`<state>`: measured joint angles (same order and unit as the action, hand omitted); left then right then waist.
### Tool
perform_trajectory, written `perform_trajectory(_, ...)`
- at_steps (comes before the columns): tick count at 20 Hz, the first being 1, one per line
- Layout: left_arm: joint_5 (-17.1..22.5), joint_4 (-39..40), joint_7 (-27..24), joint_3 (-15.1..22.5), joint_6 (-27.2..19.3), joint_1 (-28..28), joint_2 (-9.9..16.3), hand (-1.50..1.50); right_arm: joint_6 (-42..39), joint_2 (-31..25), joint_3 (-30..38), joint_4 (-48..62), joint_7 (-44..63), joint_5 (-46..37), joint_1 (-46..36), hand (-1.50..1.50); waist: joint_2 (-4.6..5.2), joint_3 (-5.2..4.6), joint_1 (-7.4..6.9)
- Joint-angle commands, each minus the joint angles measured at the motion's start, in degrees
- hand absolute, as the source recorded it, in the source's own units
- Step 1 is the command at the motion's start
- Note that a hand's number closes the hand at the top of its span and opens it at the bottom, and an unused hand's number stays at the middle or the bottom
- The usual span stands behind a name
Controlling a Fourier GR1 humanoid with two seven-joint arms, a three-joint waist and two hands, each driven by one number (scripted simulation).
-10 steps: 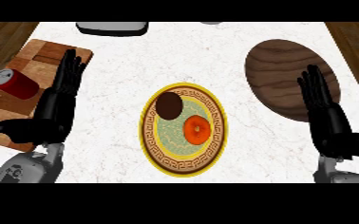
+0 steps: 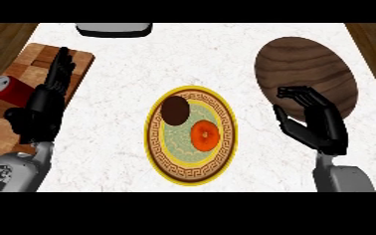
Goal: Pick the squash from the plate and place it in the bowl
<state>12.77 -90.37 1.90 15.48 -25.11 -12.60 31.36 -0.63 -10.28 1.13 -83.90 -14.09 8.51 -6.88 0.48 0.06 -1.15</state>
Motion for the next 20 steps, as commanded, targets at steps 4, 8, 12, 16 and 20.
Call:
perform_trajectory(4, -1.9, 1.6, 1.9, 0.0, 1.0, 0.2, 0.2, 0.00, -14.0, -4.3, -0.5, 10.5, -22.5, -1.5, 0.3, -1.50, -0.29, 0.03, 0.54)
perform_trajectory(8, -2.1, 2.5, 6.2, -1.9, 1.7, -4.2, 1.0, 0.00, -9.5, -7.3, -4.8, 3.8, -17.0, -10.2, -0.5, -1.50, -0.55, -0.06, 1.44)
perform_trajectory(12, -3.7, 2.7, 4.6, -0.5, -0.1, -2.3, -2.0, 0.00, -11.9, -12.8, -7.9, -2.2, -6.4, -14.3, -2.5, -1.50, -0.64, -0.15, 1.56)
perform_trajectory(16, -4.3, 1.7, 4.6, 0.2, 1.2, -1.1, -1.7, 0.00, -11.5, -14.2, -12.8, -5.9, 4.9, -21.5, -6.5, -1.50, -0.71, -0.18, 1.17)
perform_trajectory(20, -4.9, 2.1, 7.1, -0.2, 0.9, -3.3, -2.5, 0.00, -15.8, -13.4, -17.6, -8.1, 17.0, -24.8, -13.1, -1.50, -0.58, -0.14, 0.89)
